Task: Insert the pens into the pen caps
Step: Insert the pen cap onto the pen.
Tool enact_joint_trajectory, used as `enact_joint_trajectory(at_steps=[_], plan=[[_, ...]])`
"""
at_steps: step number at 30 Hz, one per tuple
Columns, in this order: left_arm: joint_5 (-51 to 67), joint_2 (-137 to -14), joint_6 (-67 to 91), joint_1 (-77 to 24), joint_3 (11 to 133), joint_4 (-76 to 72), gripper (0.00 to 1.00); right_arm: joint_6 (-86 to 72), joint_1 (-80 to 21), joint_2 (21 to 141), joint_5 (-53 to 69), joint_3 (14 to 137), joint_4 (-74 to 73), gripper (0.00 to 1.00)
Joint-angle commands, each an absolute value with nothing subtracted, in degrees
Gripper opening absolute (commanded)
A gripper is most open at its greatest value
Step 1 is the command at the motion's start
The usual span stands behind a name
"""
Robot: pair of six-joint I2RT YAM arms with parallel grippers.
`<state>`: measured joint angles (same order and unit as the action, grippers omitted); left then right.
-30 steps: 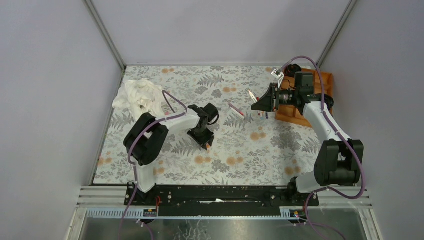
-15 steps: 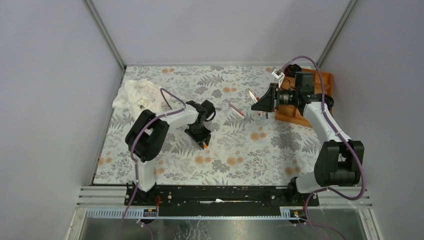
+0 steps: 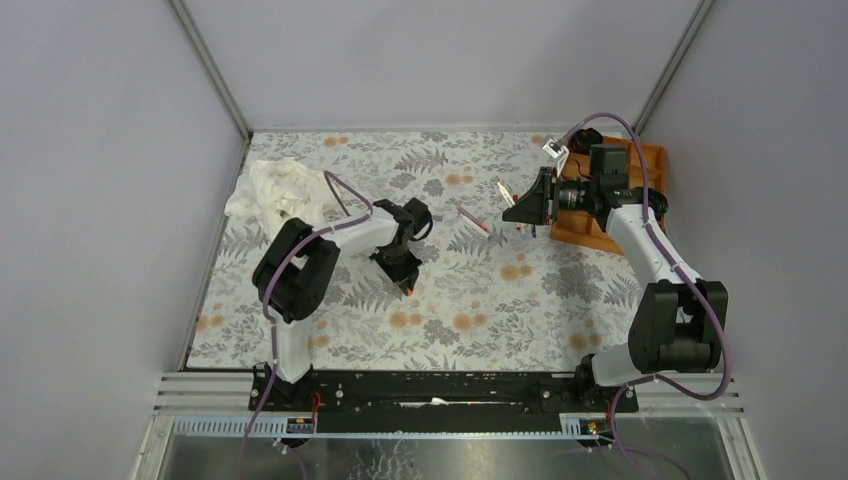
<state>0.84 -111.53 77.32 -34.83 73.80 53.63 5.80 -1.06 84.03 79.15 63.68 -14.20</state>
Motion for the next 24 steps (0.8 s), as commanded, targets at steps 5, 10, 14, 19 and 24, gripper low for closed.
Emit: enact_joint_trajectory(at_steps=[5,10,14,19,24], plan=[[-11.18,-108.61,68.05,-35.27,70.77,47.10,0.11,2.47,-2.43,81.92,80.68,61.46,-8.99,0.00],[-11.09,-107.43,62.07,-35.42,69.50,42.58,0.07,0.79,-7.92,82.27,78.30,59.12,-5.53,0.00],[-7.86,-107.09,60.27,-35.18,67.40,37.86,0.06,0.35,-14.33,82.96,75.05,54.04,-3.78,0.00],[-2.87,-104.12,60.37,-34.23,63.31,30.97,0.05,-6.25,-17.75,83.12,73.16,46.55,2.47,0.00],[1.75,-100.81,61.55,-32.03,60.30,27.80,0.05,-10.15,-20.99,83.91,71.47,39.73,9.30,0.00]])
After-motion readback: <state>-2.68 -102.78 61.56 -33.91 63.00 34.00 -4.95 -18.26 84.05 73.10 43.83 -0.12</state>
